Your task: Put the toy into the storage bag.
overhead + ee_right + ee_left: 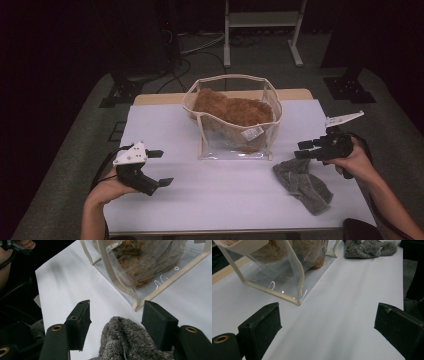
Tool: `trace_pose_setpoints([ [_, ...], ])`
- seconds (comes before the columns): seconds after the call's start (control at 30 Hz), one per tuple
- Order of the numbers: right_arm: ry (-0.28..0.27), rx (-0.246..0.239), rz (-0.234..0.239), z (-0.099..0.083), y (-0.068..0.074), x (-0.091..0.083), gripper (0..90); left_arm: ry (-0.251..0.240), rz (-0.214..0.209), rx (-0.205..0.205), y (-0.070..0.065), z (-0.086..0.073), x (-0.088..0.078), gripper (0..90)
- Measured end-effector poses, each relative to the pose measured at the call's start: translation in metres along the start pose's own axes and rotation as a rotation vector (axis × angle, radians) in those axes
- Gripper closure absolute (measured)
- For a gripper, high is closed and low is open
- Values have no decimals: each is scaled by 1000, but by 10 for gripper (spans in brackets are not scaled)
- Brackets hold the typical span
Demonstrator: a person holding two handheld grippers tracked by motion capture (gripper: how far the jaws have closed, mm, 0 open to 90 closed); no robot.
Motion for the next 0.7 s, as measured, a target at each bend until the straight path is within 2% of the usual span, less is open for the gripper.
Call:
trace_pose_setpoints([
  [0.7,-16,26,29,-20,6,9,372,8,-2,2,0,-1,1,60],
])
Point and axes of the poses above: each handheld gripper's, and its own axes: x roughly forward along the jaws, z roughly out of its top, y roughly to its left, the point moved 9 cm from there along x, roughly forward along the jaws, and after that the axes turned 11 degrees about -x, right-handed, at the moved point
